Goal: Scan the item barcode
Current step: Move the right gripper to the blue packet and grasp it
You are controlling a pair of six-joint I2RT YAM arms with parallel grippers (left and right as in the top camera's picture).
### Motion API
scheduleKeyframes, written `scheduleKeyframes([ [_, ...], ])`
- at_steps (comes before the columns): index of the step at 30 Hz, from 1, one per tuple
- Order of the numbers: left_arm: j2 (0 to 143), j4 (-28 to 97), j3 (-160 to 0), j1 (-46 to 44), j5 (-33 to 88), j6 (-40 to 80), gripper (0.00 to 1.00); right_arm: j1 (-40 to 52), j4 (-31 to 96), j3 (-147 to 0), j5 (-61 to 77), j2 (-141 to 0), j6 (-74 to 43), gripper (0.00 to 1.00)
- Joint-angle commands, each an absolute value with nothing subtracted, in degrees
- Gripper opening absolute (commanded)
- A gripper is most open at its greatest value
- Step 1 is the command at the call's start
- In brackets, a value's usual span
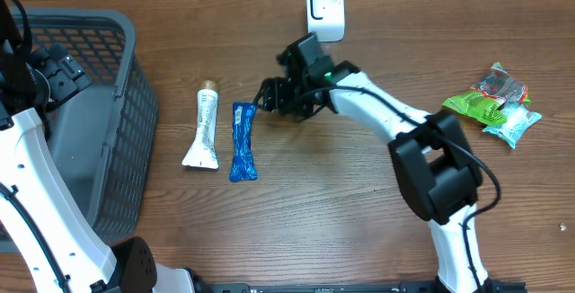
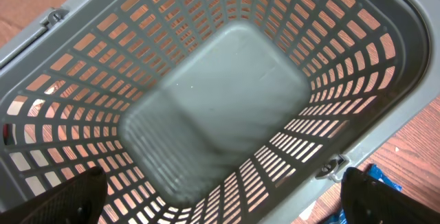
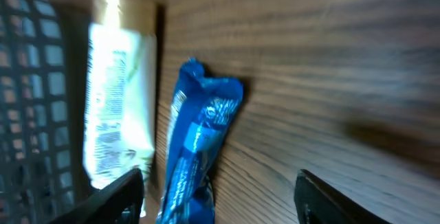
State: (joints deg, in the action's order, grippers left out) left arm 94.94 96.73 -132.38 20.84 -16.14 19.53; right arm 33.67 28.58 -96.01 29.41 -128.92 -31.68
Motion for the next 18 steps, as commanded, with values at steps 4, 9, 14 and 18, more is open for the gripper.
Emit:
scheduleKeyframes([
  [4,95.13,96.79,-132.38,20.99,-16.91,19.29,1.00,35.14,24.82,-95.57,31.00,-132.29,-35.00,0.68],
  [9,95.13,96.79,-132.38,20.99,-16.91,19.29,1.00,36.58,22.50,-95.57,28.95,-133.58,-37.39,0.61],
  [14,95.13,96.79,-132.38,20.99,-16.91,19.29,1.00,37.69,21.15,-95.57,27.94,-135.06,-39.13,0.54],
  [18,95.13,96.77,-132.38,20.99,-16.91,19.29,0.99,37.76,20.60,-95.57,27.92,-135.66,-40.58,0.49],
])
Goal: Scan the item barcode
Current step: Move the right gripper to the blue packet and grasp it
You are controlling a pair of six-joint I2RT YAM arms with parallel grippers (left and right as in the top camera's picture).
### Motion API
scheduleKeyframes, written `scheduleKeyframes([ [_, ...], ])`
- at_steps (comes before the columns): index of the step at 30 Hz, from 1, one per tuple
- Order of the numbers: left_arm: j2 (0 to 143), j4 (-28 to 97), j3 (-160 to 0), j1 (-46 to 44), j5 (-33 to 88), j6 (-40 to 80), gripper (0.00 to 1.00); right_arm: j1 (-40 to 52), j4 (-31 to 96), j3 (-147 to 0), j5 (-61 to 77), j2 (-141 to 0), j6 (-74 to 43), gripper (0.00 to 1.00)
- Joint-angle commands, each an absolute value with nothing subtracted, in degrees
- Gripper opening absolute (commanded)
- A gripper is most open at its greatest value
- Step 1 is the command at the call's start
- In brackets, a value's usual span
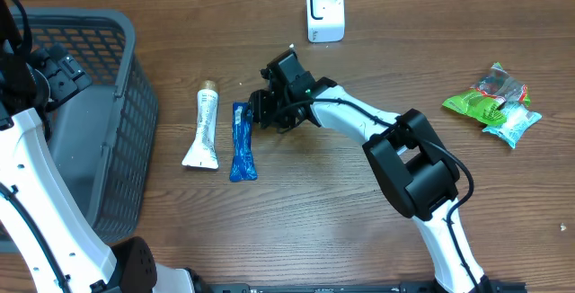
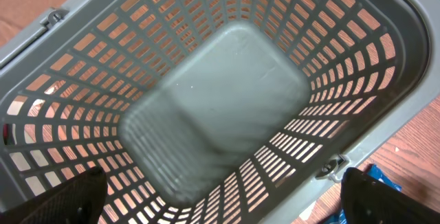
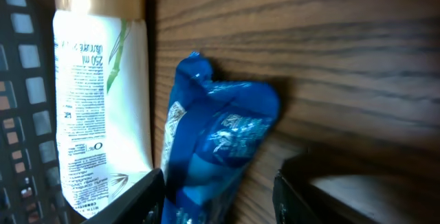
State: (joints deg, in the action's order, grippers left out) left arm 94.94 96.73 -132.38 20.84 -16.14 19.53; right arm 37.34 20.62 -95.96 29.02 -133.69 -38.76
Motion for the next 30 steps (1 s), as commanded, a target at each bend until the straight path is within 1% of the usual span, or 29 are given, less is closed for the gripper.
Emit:
scheduleKeyframes([
  [1,95.13,96.79,-132.38,20.99,-16.91,19.29,1.00,37.76,20.43,-95.57,27.92,-135.72,-40.56,0.49],
  [4,95.13,96.79,-132.38,20.99,-16.91,19.29,1.00,37.87,19.97,-95.57,27.90,-135.79,-40.56,0.47],
  [5,95.13,96.79,-132.38,20.99,-16.91,19.29,0.99,37.87,19.94,-95.57,27.88,-135.79,-40.56,0.45],
  [10,95.13,96.79,-132.38,20.99,-16.91,19.29,1.00,37.74,21.04,-95.57,27.51,-135.79,-40.53,0.25],
  [11,95.13,96.79,-132.38,20.97,-16.91,19.29,1.00,37.58,21.32,-95.57,27.55,-135.79,-40.53,0.18],
  [12,95.13,96.79,-132.38,20.99,-16.91,19.29,1.00,37.41,21.39,-95.57,28.08,-135.79,-40.51,0.14],
  [15,95.13,96.79,-132.38,20.99,-16.91,19.29,0.99,36.05,21.28,-95.70,31.24,-135.76,-39.83,0.13],
  [20,95.13,96.79,-132.38,20.99,-16.91,19.29,1.00,30.85,22.11,-97.30,46.04,-135.44,-30.98,0.13],
  [22,95.13,96.79,-132.38,20.97,-16.91,19.29,0.99,28.25,25.19,-98.04,49.10,-135.00,-28.56,0.10],
  [26,95.13,96.79,-132.38,20.99,-16.91,19.29,1.00,23.00,36.25,-99.72,48.99,-133.38,-19.05,0.08],
  [30,95.13,96.79,-132.38,20.99,-16.91,19.29,0.99,18.72,50.33,-103.90,40.03,-132.44,-9.06,0.08],
])
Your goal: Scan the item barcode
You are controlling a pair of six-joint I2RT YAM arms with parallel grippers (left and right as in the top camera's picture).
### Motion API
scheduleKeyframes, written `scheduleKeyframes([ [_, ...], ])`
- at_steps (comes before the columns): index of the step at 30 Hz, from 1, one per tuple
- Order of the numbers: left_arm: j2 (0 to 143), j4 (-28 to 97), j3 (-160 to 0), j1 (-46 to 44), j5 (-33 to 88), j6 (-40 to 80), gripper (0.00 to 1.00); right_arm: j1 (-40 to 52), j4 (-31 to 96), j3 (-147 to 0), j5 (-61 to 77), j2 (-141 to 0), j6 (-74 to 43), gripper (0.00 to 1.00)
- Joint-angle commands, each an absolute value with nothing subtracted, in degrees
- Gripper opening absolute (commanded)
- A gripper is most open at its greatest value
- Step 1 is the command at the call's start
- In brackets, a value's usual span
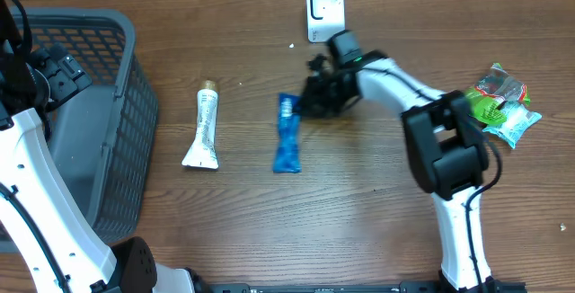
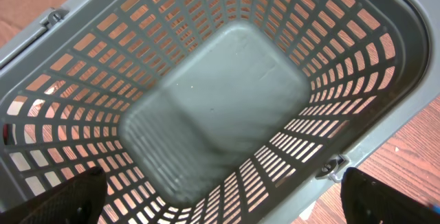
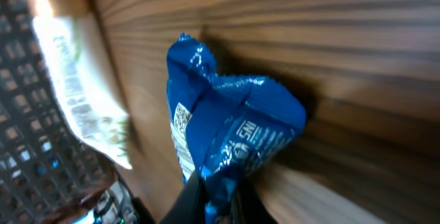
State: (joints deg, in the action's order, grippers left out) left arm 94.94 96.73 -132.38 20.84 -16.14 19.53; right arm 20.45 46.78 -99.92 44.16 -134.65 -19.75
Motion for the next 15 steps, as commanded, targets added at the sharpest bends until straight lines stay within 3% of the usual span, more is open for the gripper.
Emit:
scheduleKeyframes([
  [1,95.13,96.77,-132.38,20.99,-16.91,19.29,1.00,17.98,53.30,-105.19,37.06,-132.44,-7.07,0.08],
  [8,95.13,96.79,-132.38,20.99,-16.91,19.29,1.00,16.14,60.16,-107.18,22.26,-132.44,-0.80,0.16],
  [15,95.13,96.79,-132.38,20.99,-16.91,19.29,1.00,15.64,59.02,-107.18,22.59,-132.46,-0.84,0.38],
])
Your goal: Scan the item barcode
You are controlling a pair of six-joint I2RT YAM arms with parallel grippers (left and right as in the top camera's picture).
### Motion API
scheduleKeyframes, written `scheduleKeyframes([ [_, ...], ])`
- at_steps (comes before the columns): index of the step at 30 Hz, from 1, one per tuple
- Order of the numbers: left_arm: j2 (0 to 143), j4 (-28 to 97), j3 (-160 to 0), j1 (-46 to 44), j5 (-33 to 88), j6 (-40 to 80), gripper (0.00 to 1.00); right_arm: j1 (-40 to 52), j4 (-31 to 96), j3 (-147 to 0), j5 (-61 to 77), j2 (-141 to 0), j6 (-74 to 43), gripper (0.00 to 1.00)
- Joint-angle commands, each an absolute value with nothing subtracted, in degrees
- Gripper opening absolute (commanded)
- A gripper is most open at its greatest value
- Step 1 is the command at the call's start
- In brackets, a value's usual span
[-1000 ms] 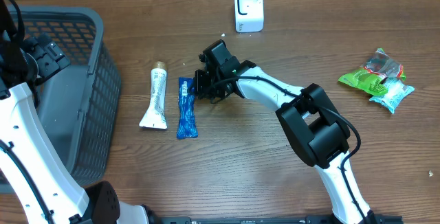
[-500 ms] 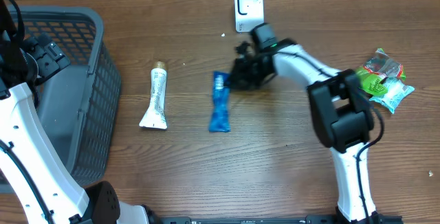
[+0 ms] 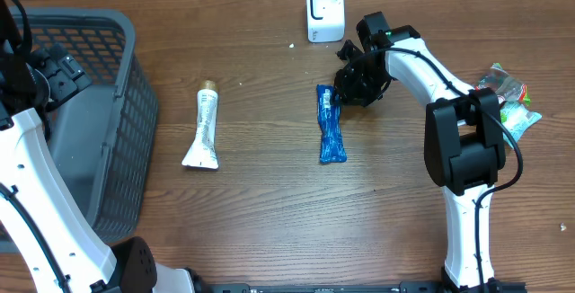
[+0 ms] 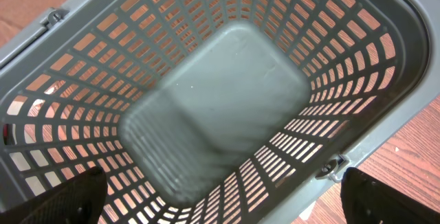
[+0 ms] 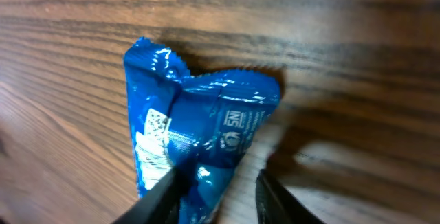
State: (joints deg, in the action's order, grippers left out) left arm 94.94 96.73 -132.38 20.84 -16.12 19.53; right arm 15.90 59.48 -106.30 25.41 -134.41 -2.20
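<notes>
The blue snack packet (image 3: 331, 124) lies flat on the wood table, below and slightly right of the white scanner (image 3: 324, 10). My right gripper (image 3: 349, 93) is at the packet's upper end. In the right wrist view the packet (image 5: 199, 131) fills the lower left, and the right gripper (image 5: 216, 186) is open: its left finger touches the packet, and bare wood shows between the packet and the right finger. My left gripper (image 4: 223, 200) hangs open over the grey basket (image 4: 227, 93), holding nothing.
A white tube (image 3: 205, 129) lies left of the packet. The grey basket (image 3: 126, 104) takes up the left edge of the table. Green and clear snack bags (image 3: 499, 102) lie at the far right.
The blue packet has moved further right, from mid-table to below the scanner. My right gripper was shut on its end and is now parted. The left arm is unchanged.
My right gripper was open near the packet, which lay beside the tube. Then its fingers straddled the packet's upper end. Then it was shut on the packet, which had shifted right. Now the packet lies below the scanner with the fingers parted.
</notes>
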Motion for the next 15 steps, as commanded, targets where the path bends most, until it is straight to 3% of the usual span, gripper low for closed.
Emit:
scheduleKeyframes([
  [1,95.13,96.79,-132.38,20.99,-16.91,19.29,1.00,15.27,58.85,-107.18,23.03,-132.46,-1.06,0.38],
  [15,95.13,96.79,-132.38,20.99,-16.91,19.29,1.00,7.79,51.33,-98.96,47.00,-132.68,0.91,0.39],
])
